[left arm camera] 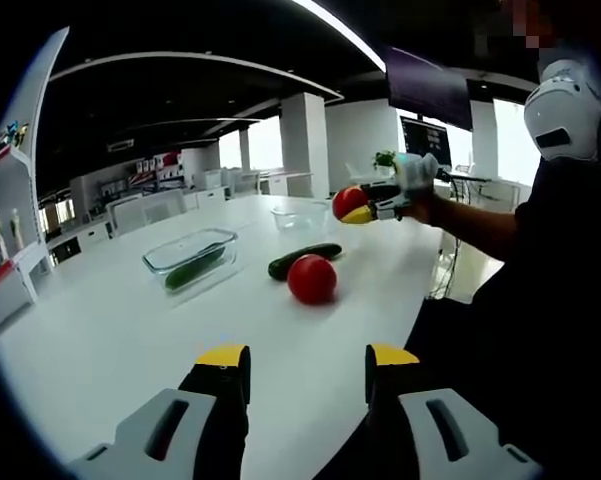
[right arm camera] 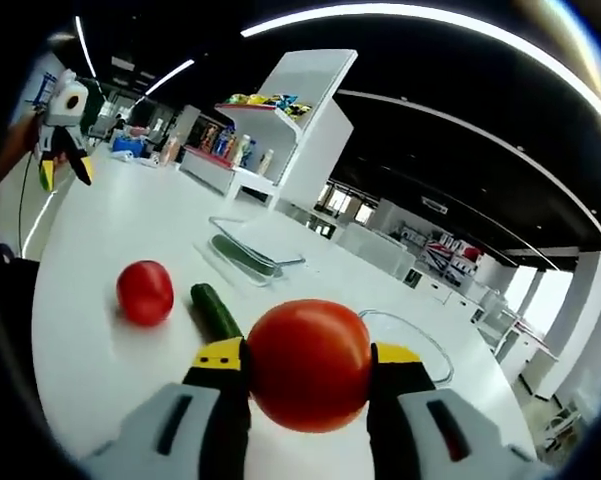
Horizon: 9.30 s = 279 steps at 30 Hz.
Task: Sort the scattered tomatoes and cucumbers on the table and place them into their respective storage containers
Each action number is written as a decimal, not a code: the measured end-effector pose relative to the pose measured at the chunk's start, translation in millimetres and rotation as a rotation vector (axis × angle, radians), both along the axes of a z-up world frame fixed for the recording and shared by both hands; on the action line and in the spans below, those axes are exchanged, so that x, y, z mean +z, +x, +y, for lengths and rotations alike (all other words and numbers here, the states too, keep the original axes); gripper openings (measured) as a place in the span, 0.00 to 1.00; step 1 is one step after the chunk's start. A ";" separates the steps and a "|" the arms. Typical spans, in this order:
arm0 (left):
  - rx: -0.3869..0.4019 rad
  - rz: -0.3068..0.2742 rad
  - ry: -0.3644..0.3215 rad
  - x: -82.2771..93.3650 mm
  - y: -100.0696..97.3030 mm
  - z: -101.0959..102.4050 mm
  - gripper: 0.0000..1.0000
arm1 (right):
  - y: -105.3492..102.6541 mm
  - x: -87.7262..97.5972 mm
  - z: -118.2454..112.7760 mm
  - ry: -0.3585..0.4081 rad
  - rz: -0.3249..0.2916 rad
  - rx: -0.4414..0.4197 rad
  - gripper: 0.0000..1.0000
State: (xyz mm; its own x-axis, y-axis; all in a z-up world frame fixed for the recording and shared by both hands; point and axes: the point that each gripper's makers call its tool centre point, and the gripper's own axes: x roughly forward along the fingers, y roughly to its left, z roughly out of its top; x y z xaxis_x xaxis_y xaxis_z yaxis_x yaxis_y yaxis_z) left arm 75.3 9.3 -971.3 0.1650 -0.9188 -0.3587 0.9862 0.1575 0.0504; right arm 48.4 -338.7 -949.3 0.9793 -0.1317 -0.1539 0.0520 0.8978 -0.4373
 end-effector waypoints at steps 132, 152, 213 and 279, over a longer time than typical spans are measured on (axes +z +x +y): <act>0.026 0.024 -0.016 2.8 15.8 -5.3 0.45 | 111.5 4.1 -194.6 0.121 0.157 -0.176 0.44; 0.022 0.010 -0.014 6.7 11.0 -6.1 0.45 | 87.0 29.2 -157.3 0.049 0.112 -0.090 0.42; 0.025 0.000 -0.016 10.8 14.8 -7.3 0.45 | -36.1 66.6 -26.4 0.140 -0.074 0.094 0.39; 0.013 -0.003 -0.032 12.7 41.7 -27.7 0.49 | -121.4 -17.4 49.1 0.239 0.054 0.144 0.36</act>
State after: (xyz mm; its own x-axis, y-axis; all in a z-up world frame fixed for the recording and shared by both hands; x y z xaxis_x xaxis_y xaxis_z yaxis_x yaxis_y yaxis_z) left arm 117.0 -18.4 -958.6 0.1785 -0.9276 -0.3283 0.9839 0.1723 0.0481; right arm -73.0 -289.6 -966.7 0.9748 0.0543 -0.2165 -0.1010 0.9724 -0.2106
